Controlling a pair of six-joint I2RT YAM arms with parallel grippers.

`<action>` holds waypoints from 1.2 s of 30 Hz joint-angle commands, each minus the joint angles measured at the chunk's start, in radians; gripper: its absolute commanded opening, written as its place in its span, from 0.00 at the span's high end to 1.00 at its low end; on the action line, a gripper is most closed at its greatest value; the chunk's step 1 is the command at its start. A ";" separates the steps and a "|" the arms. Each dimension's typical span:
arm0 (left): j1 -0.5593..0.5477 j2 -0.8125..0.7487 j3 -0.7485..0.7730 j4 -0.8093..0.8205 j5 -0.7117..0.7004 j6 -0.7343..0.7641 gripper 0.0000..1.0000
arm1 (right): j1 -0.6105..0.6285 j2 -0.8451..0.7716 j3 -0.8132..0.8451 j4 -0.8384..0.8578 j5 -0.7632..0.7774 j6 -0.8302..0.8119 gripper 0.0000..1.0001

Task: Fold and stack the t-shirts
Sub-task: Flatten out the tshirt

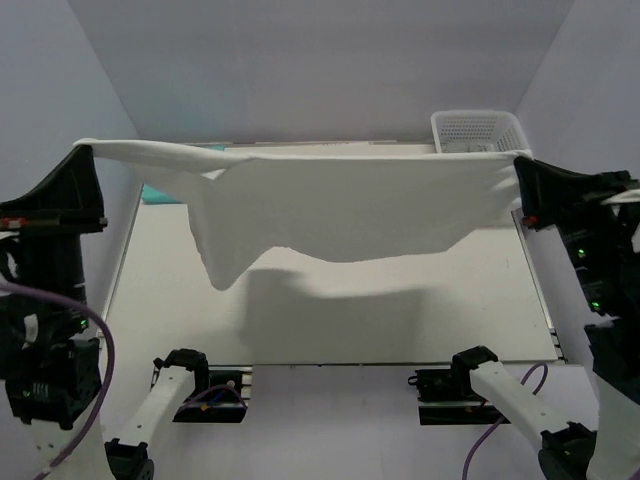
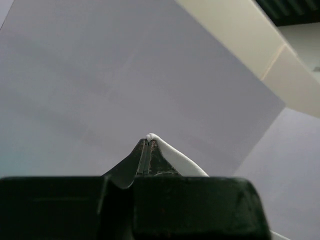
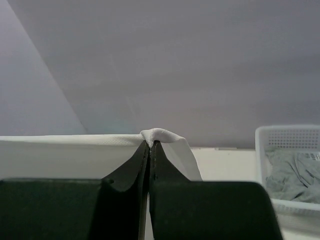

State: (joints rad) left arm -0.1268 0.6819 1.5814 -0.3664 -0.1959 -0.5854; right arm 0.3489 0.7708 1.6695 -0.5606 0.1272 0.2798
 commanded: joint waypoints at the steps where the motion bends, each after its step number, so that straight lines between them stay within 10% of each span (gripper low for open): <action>1: 0.010 0.005 0.116 -0.028 -0.005 0.052 1.00 | -0.005 -0.027 0.062 -0.067 0.002 -0.014 1.00; 12: 0.010 0.126 0.230 -0.046 0.075 0.098 1.00 | -0.004 -0.051 -0.029 -0.042 -0.003 -0.005 1.00; 23: 0.012 0.316 -0.365 0.228 -0.063 0.116 1.00 | -0.005 0.195 -0.554 0.329 0.109 0.022 1.00; 29: 0.012 0.715 -0.532 0.458 -0.126 0.144 1.00 | -0.014 0.569 -0.702 0.628 0.193 -0.024 1.00; 30: 0.012 0.784 -0.499 0.458 -0.105 0.160 0.94 | -0.017 0.611 -0.688 0.674 0.199 -0.039 1.00; 31: 0.012 0.850 -0.462 0.410 -0.073 0.160 0.68 | -0.025 0.654 -0.656 0.679 0.206 -0.048 0.86; 35: -0.002 1.076 -0.263 0.297 -0.054 0.179 0.52 | -0.028 0.881 -0.498 0.590 0.179 -0.105 0.46; 36: -0.002 1.099 -0.253 0.288 -0.054 0.179 0.33 | -0.028 0.903 -0.467 0.562 0.178 -0.103 0.41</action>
State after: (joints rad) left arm -0.1215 1.7992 1.2278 -0.0708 -0.2584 -0.4313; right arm 0.3271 1.6421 1.0889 -0.0486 0.2756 0.2203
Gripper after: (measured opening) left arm 0.616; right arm 0.549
